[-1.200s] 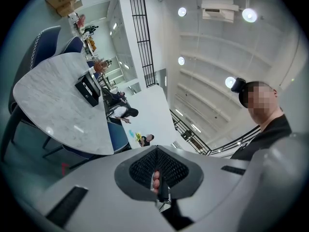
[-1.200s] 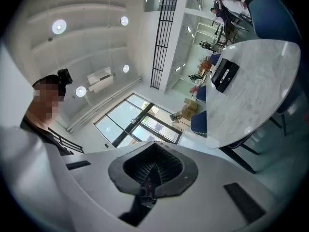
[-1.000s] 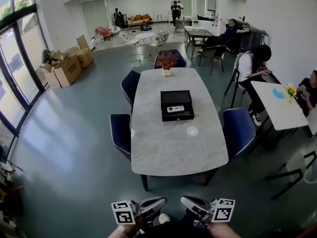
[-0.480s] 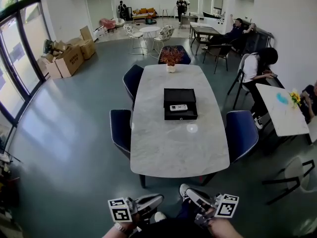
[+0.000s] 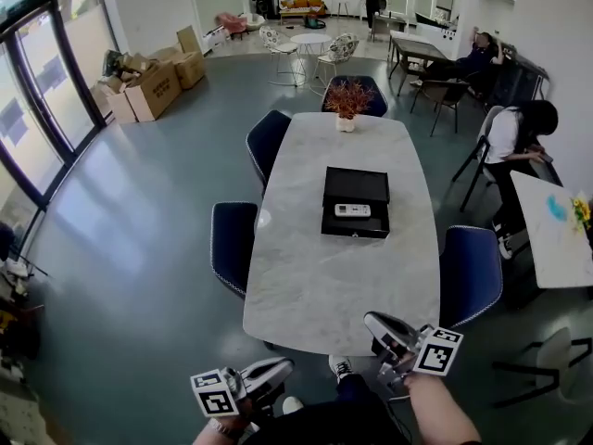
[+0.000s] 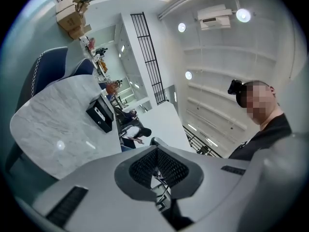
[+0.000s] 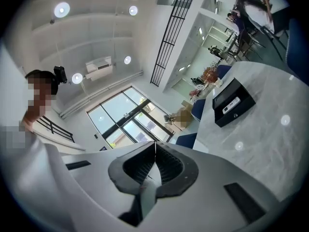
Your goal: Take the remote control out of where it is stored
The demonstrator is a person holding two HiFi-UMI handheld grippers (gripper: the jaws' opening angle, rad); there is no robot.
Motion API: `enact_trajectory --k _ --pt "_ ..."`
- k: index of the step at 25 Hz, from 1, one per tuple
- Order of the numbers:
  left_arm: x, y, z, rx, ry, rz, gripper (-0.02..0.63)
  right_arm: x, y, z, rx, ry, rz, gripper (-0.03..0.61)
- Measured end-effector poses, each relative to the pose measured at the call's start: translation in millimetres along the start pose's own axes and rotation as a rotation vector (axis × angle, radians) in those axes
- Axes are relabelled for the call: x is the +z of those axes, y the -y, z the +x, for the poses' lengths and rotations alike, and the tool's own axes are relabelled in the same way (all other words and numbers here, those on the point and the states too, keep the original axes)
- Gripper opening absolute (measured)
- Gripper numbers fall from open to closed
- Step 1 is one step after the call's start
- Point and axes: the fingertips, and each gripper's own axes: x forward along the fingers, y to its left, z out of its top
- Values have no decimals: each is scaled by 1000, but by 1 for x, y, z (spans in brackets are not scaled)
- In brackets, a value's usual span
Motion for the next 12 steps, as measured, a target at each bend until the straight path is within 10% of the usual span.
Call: enact_trajectory --k 12 --pt "38 -46 56 125 139 -28 6 146 173 80 -220 -299 -393 16"
